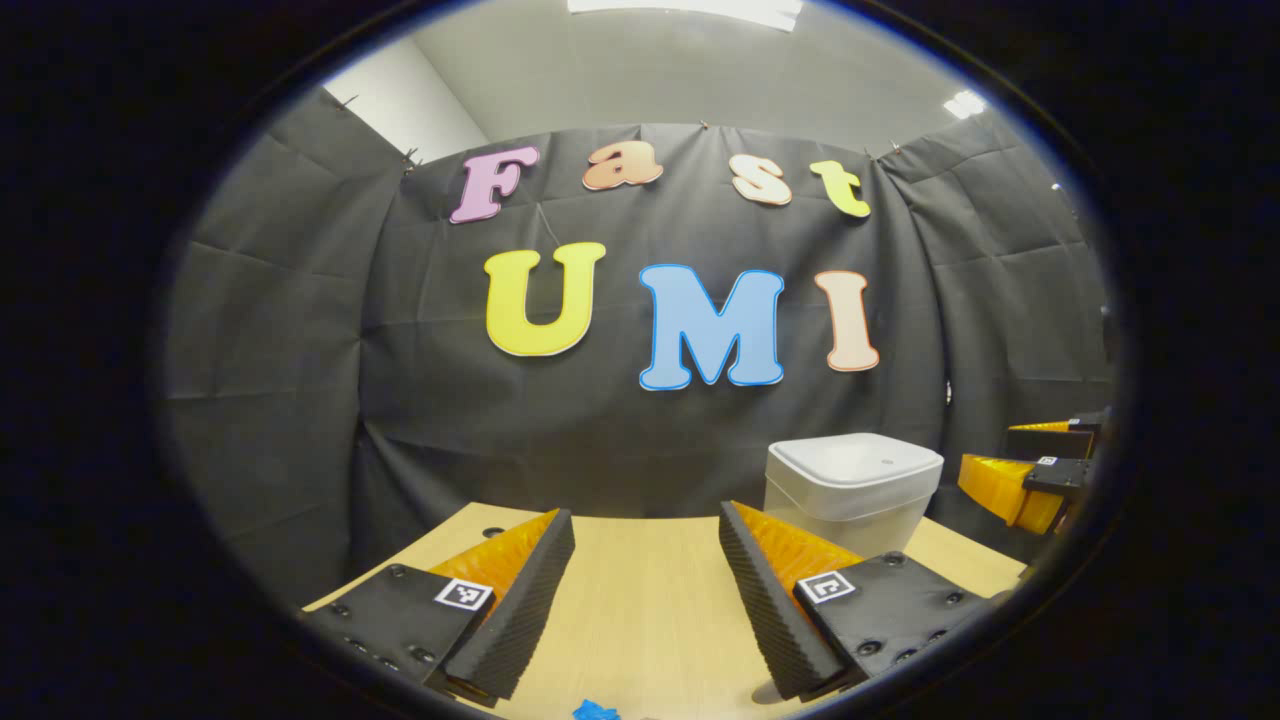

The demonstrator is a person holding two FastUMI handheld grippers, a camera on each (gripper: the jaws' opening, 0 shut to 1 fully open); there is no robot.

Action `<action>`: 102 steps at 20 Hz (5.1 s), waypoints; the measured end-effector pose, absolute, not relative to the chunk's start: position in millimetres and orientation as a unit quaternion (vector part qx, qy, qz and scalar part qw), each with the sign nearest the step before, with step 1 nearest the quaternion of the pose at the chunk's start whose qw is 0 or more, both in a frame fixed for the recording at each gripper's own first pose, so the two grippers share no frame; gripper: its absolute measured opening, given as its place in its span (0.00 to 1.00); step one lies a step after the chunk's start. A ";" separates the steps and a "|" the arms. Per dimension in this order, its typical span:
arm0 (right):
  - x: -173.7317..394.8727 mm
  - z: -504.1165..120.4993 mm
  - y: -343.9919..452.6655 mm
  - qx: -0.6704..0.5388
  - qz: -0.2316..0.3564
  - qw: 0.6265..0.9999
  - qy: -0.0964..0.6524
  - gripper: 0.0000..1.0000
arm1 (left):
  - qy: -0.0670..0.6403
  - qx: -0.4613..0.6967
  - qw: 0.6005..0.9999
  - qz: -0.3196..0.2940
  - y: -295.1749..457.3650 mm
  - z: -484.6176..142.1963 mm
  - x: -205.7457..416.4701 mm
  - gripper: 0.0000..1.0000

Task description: Press the lid of the desktop garbage bin to open it, pick up the crumpled paper on the desktop and throw it into the bin, then pick up the pop can on the desktop and drop it into the bin, and finally close the garbage bin lid.

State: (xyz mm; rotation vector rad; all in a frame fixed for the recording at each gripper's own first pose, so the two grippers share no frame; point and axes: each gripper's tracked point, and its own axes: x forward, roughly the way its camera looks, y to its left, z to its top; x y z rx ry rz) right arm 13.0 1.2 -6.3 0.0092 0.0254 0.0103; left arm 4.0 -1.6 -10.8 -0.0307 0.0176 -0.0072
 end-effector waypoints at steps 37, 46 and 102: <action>167.6 -39.8 -14.8 0.057 0.039 0.988 0.137 0.02 | 0.018 -0.012 1.000 0.006 11.6 -16.5 27.5 0.99; 172.3 -27.1 -16.9 0.061 0.044 0.993 0.096 0.01 | 0.014 -0.015 1.000 0.020 15.9 -14.9 25.2 0.99; 20.6 24.9 24.6 -0.013 0.015 0.998 -0.055 0.99 | 0.204 -0.066 0.977 -0.017 73.4 -189.3 -15.8 0.95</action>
